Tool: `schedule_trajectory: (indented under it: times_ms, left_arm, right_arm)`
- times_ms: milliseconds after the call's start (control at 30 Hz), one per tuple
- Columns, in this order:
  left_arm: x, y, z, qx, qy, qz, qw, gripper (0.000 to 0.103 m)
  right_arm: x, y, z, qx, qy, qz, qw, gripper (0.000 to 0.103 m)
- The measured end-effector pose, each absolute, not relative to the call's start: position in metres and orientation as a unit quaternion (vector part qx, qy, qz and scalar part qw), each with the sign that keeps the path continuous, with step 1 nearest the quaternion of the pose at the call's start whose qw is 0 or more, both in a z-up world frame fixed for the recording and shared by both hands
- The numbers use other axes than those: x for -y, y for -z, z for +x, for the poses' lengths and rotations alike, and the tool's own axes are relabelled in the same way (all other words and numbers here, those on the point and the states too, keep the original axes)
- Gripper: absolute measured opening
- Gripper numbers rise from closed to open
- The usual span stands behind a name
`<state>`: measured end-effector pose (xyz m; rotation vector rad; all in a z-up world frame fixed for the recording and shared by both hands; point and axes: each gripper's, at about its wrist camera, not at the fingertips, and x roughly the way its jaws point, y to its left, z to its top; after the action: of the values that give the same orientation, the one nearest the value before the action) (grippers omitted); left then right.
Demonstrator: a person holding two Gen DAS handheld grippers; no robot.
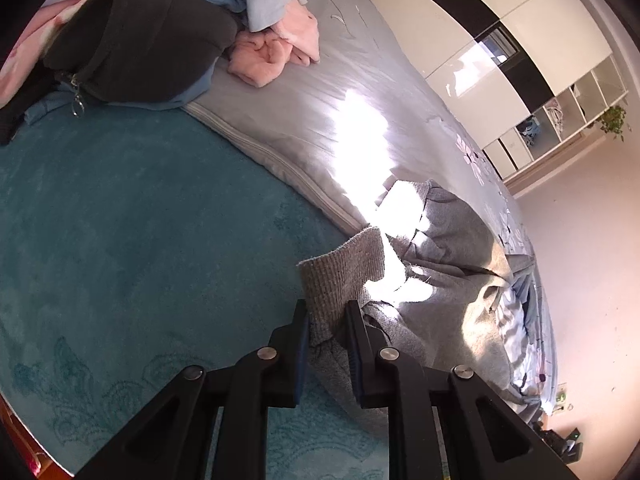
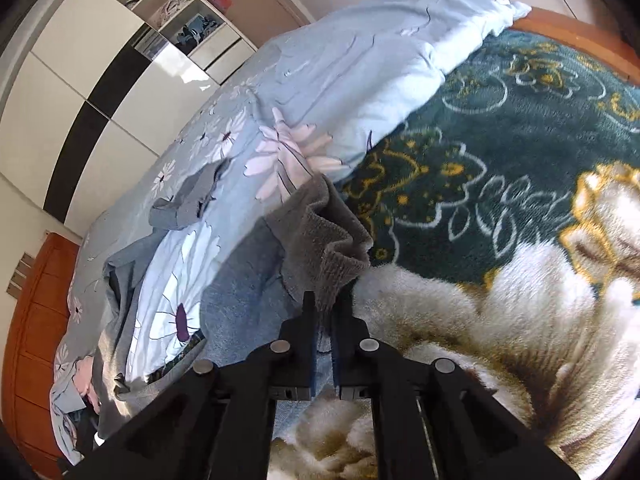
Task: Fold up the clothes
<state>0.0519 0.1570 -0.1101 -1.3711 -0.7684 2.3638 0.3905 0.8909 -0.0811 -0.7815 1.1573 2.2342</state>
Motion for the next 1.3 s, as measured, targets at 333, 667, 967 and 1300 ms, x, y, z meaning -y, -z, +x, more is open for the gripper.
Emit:
schedule_trajectory:
  times_ms: [333, 667, 967, 1300]
  left_arm:
    - [-0.144, 0.09, 0.093, 0.255, -0.832, -0.441, 0.218, 0.017]
    - [-0.151, 0.125, 0.103, 0.2, -0.813, -0.482, 0.258, 0.031]
    - [-0.146, 0.067, 0.066, 0.09, -0.864, -0.424, 0.258, 0.065]
    - [-0.293, 0.098, -0.074, -0.051, -0.837, -0.453, 0.302, 0.065]
  right_arm:
    - [-0.883, 0.034, 0.48, -0.355, -0.845, -0.26, 0.305, 0.005]
    - [-0.901, 0.091, 0.496, -0.392, -0.795, -0.315, 0.34, 0.006]
    - [-0.891, 0.044, 0.494, -0.283, -0.806, -0.299, 0.426, 0.053]
    - [-0.845, 0.03, 0.249, -0.208, -0.884, -0.366, 0.206, 0.053]
